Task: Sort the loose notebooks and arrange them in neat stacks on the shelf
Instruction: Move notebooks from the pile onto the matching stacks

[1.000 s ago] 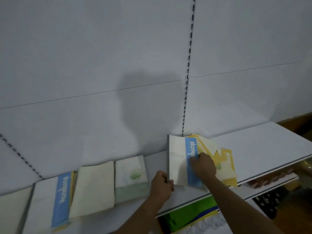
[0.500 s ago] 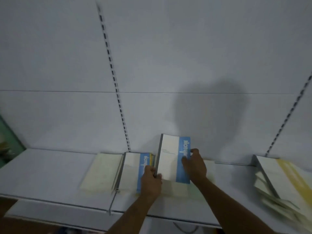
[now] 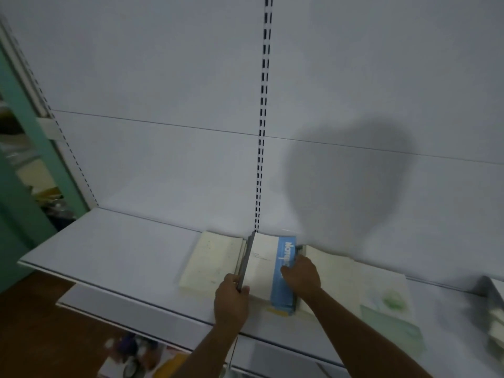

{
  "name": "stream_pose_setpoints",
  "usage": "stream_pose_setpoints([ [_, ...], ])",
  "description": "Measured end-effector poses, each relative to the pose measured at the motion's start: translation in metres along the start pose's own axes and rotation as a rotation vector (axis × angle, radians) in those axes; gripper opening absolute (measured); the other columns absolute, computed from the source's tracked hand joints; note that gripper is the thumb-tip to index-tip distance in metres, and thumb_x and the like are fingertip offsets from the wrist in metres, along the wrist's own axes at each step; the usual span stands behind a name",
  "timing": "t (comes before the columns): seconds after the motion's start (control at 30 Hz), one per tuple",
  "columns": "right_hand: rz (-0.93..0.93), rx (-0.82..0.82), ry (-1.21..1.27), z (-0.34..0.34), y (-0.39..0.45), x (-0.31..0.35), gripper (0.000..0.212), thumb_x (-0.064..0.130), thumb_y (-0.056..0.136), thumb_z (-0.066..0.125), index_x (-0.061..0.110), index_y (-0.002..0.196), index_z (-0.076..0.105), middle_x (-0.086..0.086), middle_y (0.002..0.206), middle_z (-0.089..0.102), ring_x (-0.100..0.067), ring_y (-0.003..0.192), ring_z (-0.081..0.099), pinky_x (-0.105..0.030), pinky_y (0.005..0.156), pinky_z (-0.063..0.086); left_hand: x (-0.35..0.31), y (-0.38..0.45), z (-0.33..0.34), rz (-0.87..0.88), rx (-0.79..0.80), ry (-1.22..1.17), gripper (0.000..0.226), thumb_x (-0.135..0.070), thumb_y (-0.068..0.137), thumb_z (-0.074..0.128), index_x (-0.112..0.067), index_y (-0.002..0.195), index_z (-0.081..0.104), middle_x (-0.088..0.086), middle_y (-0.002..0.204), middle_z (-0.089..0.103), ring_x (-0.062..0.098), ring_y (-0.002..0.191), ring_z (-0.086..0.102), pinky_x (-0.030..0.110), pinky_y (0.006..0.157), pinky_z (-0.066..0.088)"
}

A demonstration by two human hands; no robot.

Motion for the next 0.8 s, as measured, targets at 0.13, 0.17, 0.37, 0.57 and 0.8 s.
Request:
stream_pose_setpoints([
  [0.13, 0.019, 0.038, -0.165, 0.016, 0.008, 0.001, 0.047, 0.038, 0.087, 0.052, 0.006, 0.120, 0.051, -0.013, 0.123, 0.055, -0.029, 0.115, 0.052, -0.034, 0.092, 0.045, 0.010, 0.008, 0.004, 0.033, 0.022, 0.064, 0.026, -0.021, 0.087, 0.066, -0.008, 0.108, 0.059, 0.009, 0.102, 0.063, 0.023, 0.096, 0.060, 0.026, 0.078, 0.044],
  [0.17, 0.031, 0.051, -0.202, 0.019, 0.009, 0.001, 0.049, 0.039, 0.086, 0.051, 0.006, 0.122, 0.050, -0.013, 0.125, 0.054, -0.029, 0.117, 0.051, -0.034, 0.093, 0.044, 0.013, 0.010, 0.005, 0.034, 0.035, 0.085, 0.027, -0.023, 0.087, 0.066, -0.009, 0.109, 0.058, 0.009, 0.104, 0.062, 0.023, 0.097, 0.059, 0.026, 0.078, 0.043],
  [0.37, 0.014, 0.032, -0.276, 0.025, 0.008, 0.002, 0.037, 0.029, 0.083, 0.050, 0.010, 0.114, 0.056, -0.009, 0.119, 0.055, -0.028, 0.113, 0.053, -0.034, 0.091, 0.045, 0.016, 0.015, 0.010, 0.052, 0.064, 0.174, 0.034, -0.033, 0.088, 0.064, -0.011, 0.113, 0.057, 0.008, 0.106, 0.059, 0.022, 0.095, 0.058, 0.025, 0.075, 0.043],
  [0.57, -0.106, -0.092, -0.237, -0.014, 0.004, -0.006, 0.035, 0.030, 0.087, 0.050, 0.015, 0.118, 0.055, -0.008, 0.118, 0.053, -0.026, 0.113, 0.050, -0.033, 0.092, 0.043, -0.023, 0.004, 0.013, 0.028, -0.102, 0.169, 0.027, -0.026, 0.087, 0.064, -0.006, 0.104, 0.057, 0.014, 0.102, 0.055, 0.031, 0.094, 0.056, 0.038, 0.071, 0.049],
  [0.8, -0.005, -0.286, -0.166, -0.136, 0.001, -0.102, 0.029, 0.029, 0.088, 0.051, 0.019, 0.114, 0.059, -0.002, 0.114, 0.060, -0.020, 0.108, 0.056, -0.028, 0.087, 0.044, -0.133, -0.040, 0.108, 0.220, 0.063, 0.048, 0.013, -0.015, 0.086, 0.062, -0.008, 0.096, 0.058, 0.011, 0.098, 0.054, 0.029, 0.088, 0.057, 0.035, 0.072, 0.046],
])
Point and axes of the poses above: each hand's wrist, its own y-axis towards the middle knuckle, its own z-axis out of the palm, x = y × z, the point moved 9 cm from there along y, towards the middle knuckle
